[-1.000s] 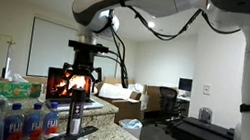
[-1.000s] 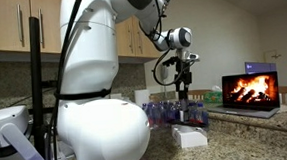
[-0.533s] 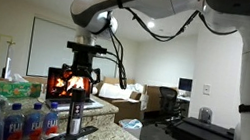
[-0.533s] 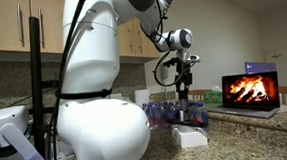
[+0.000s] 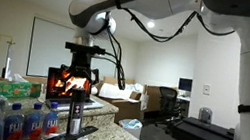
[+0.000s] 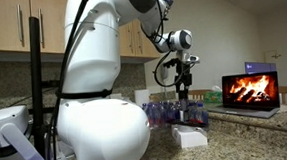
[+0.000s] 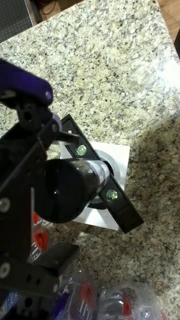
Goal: Put the bottle on the can, then pick the black object and put it on the can, then pick the clear tape and put it on the counter
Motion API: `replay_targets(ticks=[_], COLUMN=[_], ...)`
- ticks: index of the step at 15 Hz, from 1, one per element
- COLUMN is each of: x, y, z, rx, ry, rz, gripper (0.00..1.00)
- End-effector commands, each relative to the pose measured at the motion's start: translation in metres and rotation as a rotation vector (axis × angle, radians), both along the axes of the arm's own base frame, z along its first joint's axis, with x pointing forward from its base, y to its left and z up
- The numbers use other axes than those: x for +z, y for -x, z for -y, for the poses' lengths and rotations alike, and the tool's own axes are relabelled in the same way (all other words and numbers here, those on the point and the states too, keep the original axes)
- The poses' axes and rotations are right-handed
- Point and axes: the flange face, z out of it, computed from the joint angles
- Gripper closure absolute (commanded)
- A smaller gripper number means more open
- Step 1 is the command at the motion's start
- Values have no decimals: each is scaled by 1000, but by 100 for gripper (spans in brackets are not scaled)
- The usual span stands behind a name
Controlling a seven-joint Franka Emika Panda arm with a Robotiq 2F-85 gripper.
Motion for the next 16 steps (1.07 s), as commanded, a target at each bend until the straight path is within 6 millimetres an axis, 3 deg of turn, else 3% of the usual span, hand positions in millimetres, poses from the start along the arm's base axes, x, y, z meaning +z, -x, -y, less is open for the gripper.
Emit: replay_targets(ticks=[1,6,8,11,14,16], x=[-1,-2,-2,-3,-4,-4], y=[-3,-1,-1,-1,1,3], z=[-2,0,-1,-1,0,0], rx=[-19,-23,-24,-23,-25,-28], ry=[-10,-15,-13,-12,-15,-15], rz=[-2,-6,-9,-18,-23,-23], gripper=[0,0,26,47,66,69])
